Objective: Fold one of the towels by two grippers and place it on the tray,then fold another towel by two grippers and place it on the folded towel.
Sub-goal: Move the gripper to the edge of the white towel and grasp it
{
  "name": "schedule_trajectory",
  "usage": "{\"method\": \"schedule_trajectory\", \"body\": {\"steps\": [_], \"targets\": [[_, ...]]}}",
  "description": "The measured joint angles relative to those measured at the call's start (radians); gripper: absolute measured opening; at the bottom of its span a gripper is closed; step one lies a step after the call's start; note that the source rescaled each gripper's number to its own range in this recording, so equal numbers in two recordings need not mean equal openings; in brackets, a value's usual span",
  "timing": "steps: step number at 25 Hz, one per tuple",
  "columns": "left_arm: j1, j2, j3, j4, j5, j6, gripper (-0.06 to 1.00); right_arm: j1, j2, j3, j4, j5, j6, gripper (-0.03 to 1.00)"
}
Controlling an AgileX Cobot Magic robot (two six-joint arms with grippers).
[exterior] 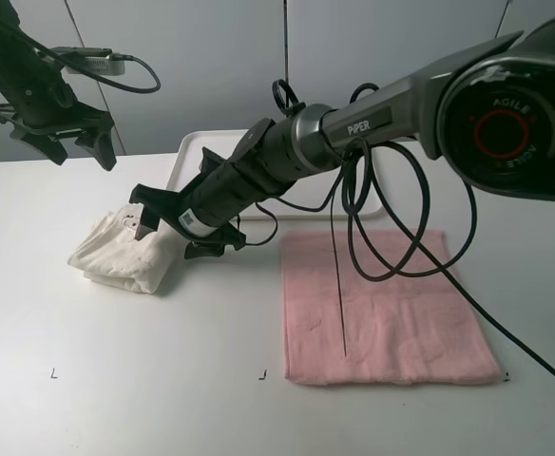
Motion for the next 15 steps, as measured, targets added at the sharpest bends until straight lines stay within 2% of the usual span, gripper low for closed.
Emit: {"method": "schedule_trajectory", "body": {"steps": [3,5,7,11,12,15], "targets": [[0.0,0.0,0.0,0.0,0.0,0.0,0.99,0.0,0.016,0.0,0.074,0.0,-0.044,0.77],[0.0,0.0,0.0,0.0,0.0,0.0,0.99,0.0,0.025,0.0,0.125,-0.002,-0.078,0.72],[0.0,0.0,0.0,0.0,0.0,0.0,0.99,0.0,0.031,0.0,0.153,-0.005,-0.114,0.57],[0.0,-0.001,0.0,0.0,0.0,0.0,0.99,0.0,0.031,0.0,0.179,-0.015,-0.164,0.14],[0.0,-0.001,0.0,0.0,0.0,0.0,0.99,0.0,0.031,0.0,0.185,-0.015,-0.171,0.07],[0.0,-0.001,0.0,0.0,0.0,0.0,0.99,0.003,0.031,0.0,0.229,-0.01,-0.234,0.07]]}}
